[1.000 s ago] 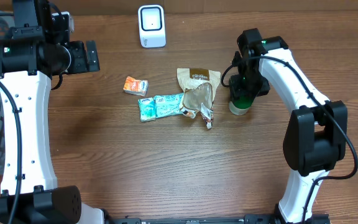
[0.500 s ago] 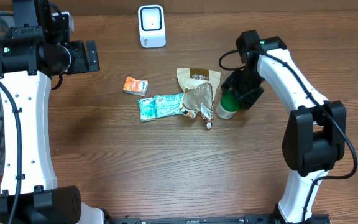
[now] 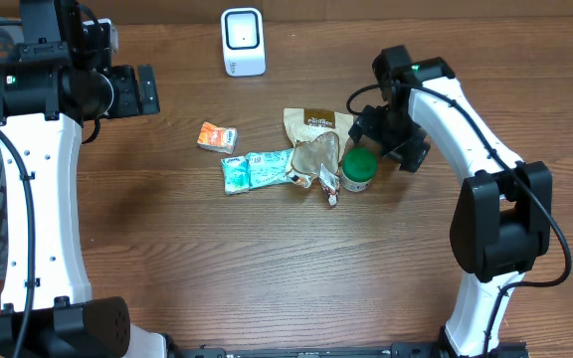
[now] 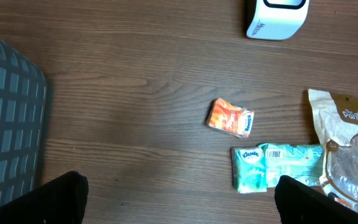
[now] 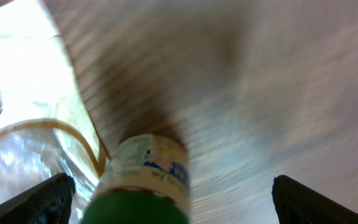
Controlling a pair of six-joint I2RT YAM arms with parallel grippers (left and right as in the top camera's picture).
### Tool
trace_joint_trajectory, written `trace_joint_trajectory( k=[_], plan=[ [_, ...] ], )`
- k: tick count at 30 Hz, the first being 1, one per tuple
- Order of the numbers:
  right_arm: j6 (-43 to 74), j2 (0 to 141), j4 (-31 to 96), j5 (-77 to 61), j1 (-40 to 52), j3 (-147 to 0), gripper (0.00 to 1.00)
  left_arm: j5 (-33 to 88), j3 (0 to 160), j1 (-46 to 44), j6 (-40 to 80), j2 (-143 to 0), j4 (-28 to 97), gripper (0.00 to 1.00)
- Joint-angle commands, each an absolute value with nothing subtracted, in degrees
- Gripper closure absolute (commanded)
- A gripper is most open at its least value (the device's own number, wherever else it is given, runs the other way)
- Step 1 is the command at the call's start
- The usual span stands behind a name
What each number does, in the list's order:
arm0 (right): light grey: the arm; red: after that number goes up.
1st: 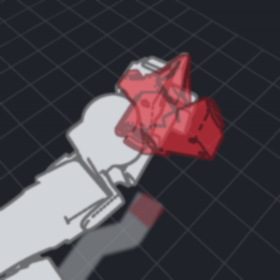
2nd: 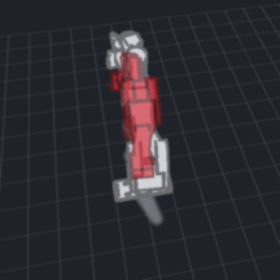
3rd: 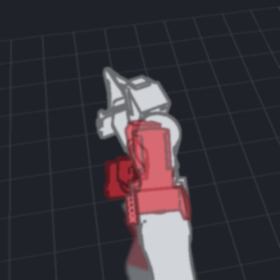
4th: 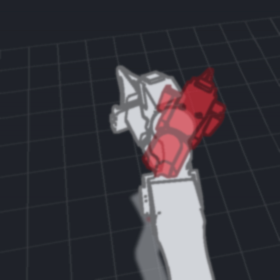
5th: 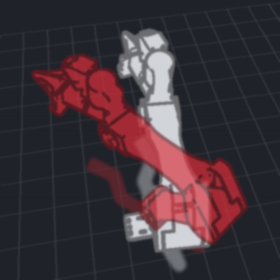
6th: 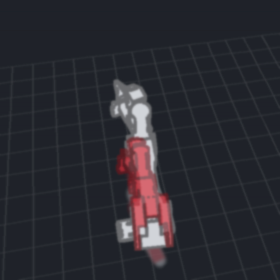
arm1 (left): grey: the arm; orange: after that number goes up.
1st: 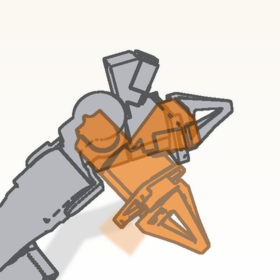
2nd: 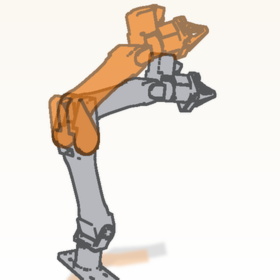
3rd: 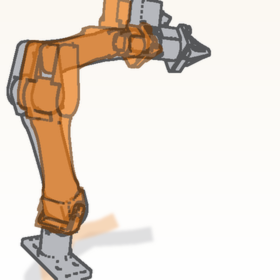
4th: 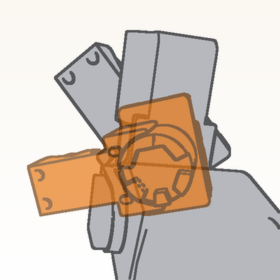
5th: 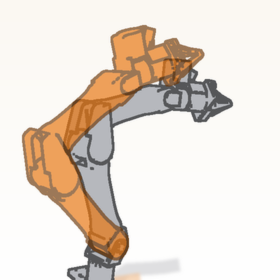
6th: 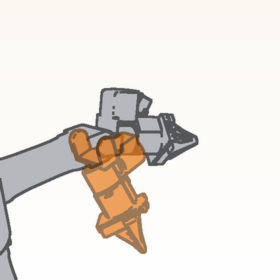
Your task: Scan the item barcode
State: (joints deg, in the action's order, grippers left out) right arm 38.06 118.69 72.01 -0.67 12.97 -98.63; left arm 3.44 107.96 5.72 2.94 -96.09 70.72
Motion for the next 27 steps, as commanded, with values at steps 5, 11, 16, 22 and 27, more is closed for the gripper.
trace_joint_trajectory(
  k=[5, 11, 16, 22, 27],
  plan=[
    [-2.07, 118.85, 72.51, -2.22, 13.56, -102.65, 0.00, 3.88, 109.23, 5.61, 2.11, -95.22, 70.67, 0.00],
    [-12.27, 118.85, 72.49, -10.17, 15.46, -101.97, 0.00, 3.88, 109.23, 5.61, 2.11, -95.22, 70.70, 0.00],
    [-14.00, 118.87, 72.73, -8.36, 16.58, -99.83, 0.00, 3.88, 109.23, 5.61, 2.09, -95.22, 70.67, 0.00],
    [-12.40, 118.87, 73.21, -5.37, 16.19, -98.26, 0.13, 3.88, 109.23, 5.61, 2.11, -95.22, 70.67, 0.01],
    [-10.28, 118.89, 74.06, -5.19, 15.90, -97.91, 0.19, 3.88, 109.23, 5.61, 2.11, -95.22, 70.67, 0.01]
  ],
)
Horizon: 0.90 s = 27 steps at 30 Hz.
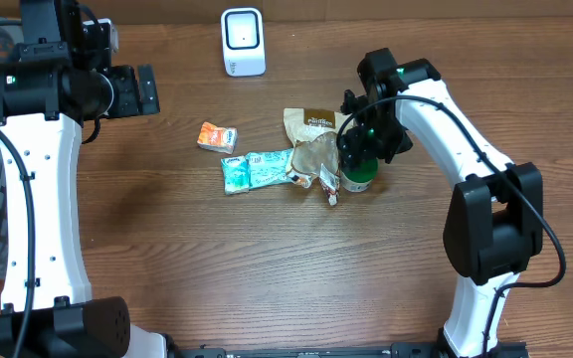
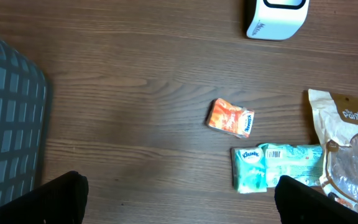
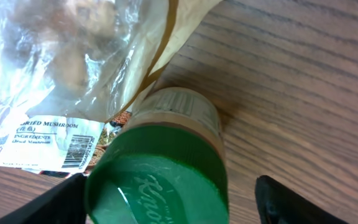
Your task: Scan the item barcode
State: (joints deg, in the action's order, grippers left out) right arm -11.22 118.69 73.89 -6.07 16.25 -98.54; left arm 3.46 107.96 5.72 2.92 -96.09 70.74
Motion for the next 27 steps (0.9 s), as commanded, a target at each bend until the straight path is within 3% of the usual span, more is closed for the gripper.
trace_joint_trajectory(
  k=[1, 8, 12, 16, 17, 19, 22, 27],
  plan=[
    [-10.28, 118.89, 74.17, -5.19, 15.90, -97.82, 0.22, 3.88, 109.23, 5.61, 2.11, -95.22, 70.67, 0.00],
    [2.81, 118.91, 74.30, -1.17, 15.62, -97.82, 0.46, 3.88, 109.23, 5.61, 2.09, -95.22, 70.67, 0.00],
    [15.05, 118.91, 75.72, -1.04, 15.64, -97.82, 0.50, 3.88, 109.23, 5.61, 2.11, -95.22, 70.67, 0.00],
    [37.23, 118.91, 78.19, -1.85, 15.64, -97.82, 0.50, 3.88, 109.23, 5.61, 2.11, -95.22, 70.67, 0.00],
    [40.84, 118.91, 78.15, -2.83, 15.81, -97.82, 0.44, 3.88, 109.23, 5.61, 2.09, -95.22, 70.67, 0.00],
    [45.43, 118.91, 76.49, -7.25, 16.47, -97.82, 0.18, 3.88, 109.23, 5.61, 2.11, -95.22, 70.67, 0.01],
    [41.06, 118.91, 73.97, -8.80, 16.56, -97.89, 0.15, 3.88, 109.23, 5.61, 2.11, -95.22, 70.67, 0.01],
    [17.65, 118.89, 73.76, -7.35, 14.52, -100.20, 0.13, 3.88, 109.23, 5.61, 2.11, -95.22, 70.67, 0.01]
  ],
)
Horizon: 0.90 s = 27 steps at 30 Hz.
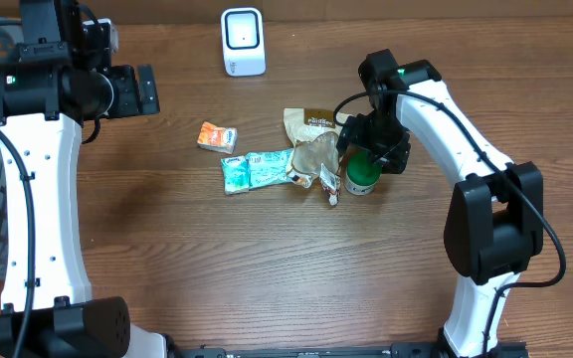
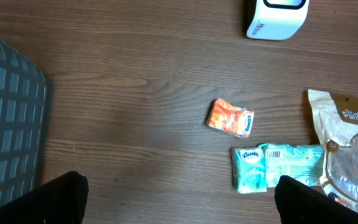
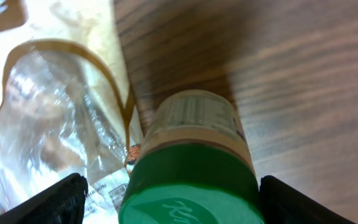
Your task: Scan the item barcode
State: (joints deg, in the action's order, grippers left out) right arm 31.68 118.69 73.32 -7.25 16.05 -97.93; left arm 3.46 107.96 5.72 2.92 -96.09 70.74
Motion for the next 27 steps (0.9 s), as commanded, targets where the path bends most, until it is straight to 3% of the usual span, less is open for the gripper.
trace_joint_trajectory(
  k=[1, 6, 9, 23, 27],
  plan=[
    [13.74, 118.89, 74.46, -7.31, 14.02, -101.03, 0.12, 3.88, 109.23, 5.61, 2.11, -95.22, 70.67, 0.01],
    [-6.35, 118.87, 79.72, -7.33, 12.45, -103.20, 0.08, 3.88, 109.23, 5.61, 2.11, -95.22, 70.67, 0.00],
    [-12.43, 118.87, 81.82, -7.42, 12.47, -103.04, 0.08, 3.88, 109.23, 5.61, 2.11, -95.22, 70.67, 0.00],
    [-18.68, 118.91, 77.30, -7.92, 16.93, -98.02, 0.07, 3.90, 109.23, 5.61, 2.11, -95.22, 70.67, 0.01],
    [-16.91, 118.96, 76.79, -5.69, 16.93, -96.71, 0.19, 3.90, 109.23, 5.61, 2.11, -95.22, 70.67, 0.00]
  ],
)
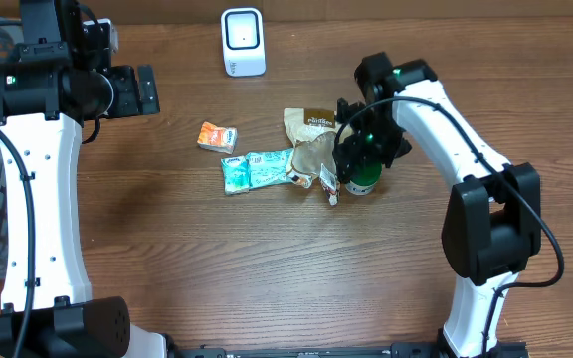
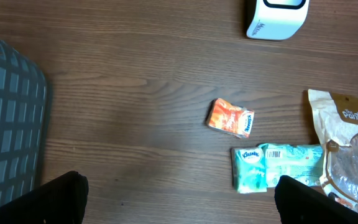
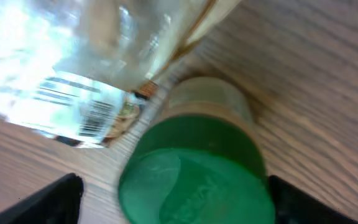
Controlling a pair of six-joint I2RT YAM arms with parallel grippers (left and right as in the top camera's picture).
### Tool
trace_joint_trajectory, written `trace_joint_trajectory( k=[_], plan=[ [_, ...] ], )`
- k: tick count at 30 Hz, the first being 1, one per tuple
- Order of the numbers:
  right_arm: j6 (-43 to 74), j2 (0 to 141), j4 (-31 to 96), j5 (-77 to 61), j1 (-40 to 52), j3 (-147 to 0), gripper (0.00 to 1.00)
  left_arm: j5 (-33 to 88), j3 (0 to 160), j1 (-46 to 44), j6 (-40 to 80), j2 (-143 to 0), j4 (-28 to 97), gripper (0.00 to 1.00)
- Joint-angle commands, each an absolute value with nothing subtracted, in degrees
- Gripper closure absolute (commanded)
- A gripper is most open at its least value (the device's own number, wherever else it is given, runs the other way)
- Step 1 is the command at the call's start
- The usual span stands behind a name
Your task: Scan the item barcode
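A jar with a green lid (image 3: 194, 171) and pale label stands on the table, partly hidden under my right gripper (image 1: 359, 159) in the overhead view, where only its lower side (image 1: 364, 183) shows. The right gripper (image 3: 185, 202) is open, its fingers on either side of the lid, with a gap on the left side. The white scanner (image 1: 243, 42) stands at the table's far edge, also in the left wrist view (image 2: 277, 15). My left gripper (image 1: 147, 89) hangs open high at the left, nothing between its fingers (image 2: 61, 199).
A clear and tan mushroom bag (image 1: 311, 149) lies against the jar's left side, its barcode label (image 3: 73, 106) facing up. Teal tissue packs (image 1: 257, 169) and an orange packet (image 1: 218, 136) lie further left. A grey basket (image 2: 8, 124) sits at the left edge.
My right gripper has turned about the jar and shifted slightly left, still over the lid. The jar stands where it was. The left arm has not moved.
My right gripper was first to the right of the jar, with the lid uncovered from above. Then it stood over the jar, open around the lid. It has stayed there at a different turn each time, the jar unmoved.
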State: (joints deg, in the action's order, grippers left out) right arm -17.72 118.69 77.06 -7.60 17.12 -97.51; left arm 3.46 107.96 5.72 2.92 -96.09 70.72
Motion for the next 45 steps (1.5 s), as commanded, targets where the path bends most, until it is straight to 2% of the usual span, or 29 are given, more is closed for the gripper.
trace_joint_trajectory(
  k=[1, 7, 10, 13, 19, 21, 23, 26, 29, 32, 36, 39, 43, 45],
  plan=[
    [-15.68, 118.96, 76.62, -4.80, 16.80, -96.71, 0.23, 3.88, 109.23, 5.61, 2.11, -95.22, 70.67, 0.00],
    [-11.25, 118.96, 76.05, -2.04, 16.08, -96.73, 0.38, 3.88, 109.23, 5.61, 2.09, -95.22, 70.67, 0.00],
    [-4.78, 118.96, 75.26, -0.34, 15.57, -96.88, 0.45, 3.88, 109.23, 5.61, 2.11, -95.22, 70.67, 0.00],
    [6.17, 118.96, 75.29, 0.19, 14.70, -97.25, 0.45, 3.90, 109.23, 5.61, 2.11, -95.22, 70.67, 0.00],
    [36.77, 118.96, 75.61, -0.10, 12.97, -97.23, 0.46, 3.88, 109.23, 5.61, 2.09, -95.22, 70.67, 0.00],
    [40.14, 118.96, 74.61, -0.16, 12.93, -97.23, 0.45, 3.88, 109.23, 5.61, 2.09, -95.22, 70.67, 0.00],
    [40.69, 118.96, 73.01, -0.86, 12.93, -97.23, 0.41, 3.88, 109.23, 5.61, 2.11, -95.22, 70.67, 0.00],
    [38.65, 118.96, 72.64, -1.19, 12.86, -97.25, 0.19, 3.88, 109.23, 5.61, 2.11, -95.22, 70.67, 0.01],
    [28.56, 118.96, 72.03, -1.32, 12.86, -97.25, 0.14, 3.88, 109.23, 5.61, 2.11, -95.22, 70.67, 0.00],
    [18.96, 118.96, 71.81, -1.34, 12.88, -97.25, 0.14, 3.90, 109.23, 5.61, 2.09, -95.22, 70.67, 0.01],
    [14.79, 118.96, 71.79, -1.34, 12.88, -97.25, 0.16, 3.88, 109.23, 5.61, 2.11, -95.22, 70.67, 0.00],
    [14.70, 118.96, 71.35, -1.15, 12.88, -97.01, 0.22, 3.88, 109.23, 5.61, 2.11, -95.22, 70.67, 0.00],
    [14.68, 118.96, 70.81, -1.10, 12.88, -95.83, 0.35, 3.88, 109.23, 5.61, 2.11, -95.22, 70.70, 0.00],
    [14.68, 118.96, 70.54, -1.08, 12.88, -95.09, 0.38, 3.88, 109.23, 5.61, 2.09, -95.22, 70.67, 0.00]
  ],
)
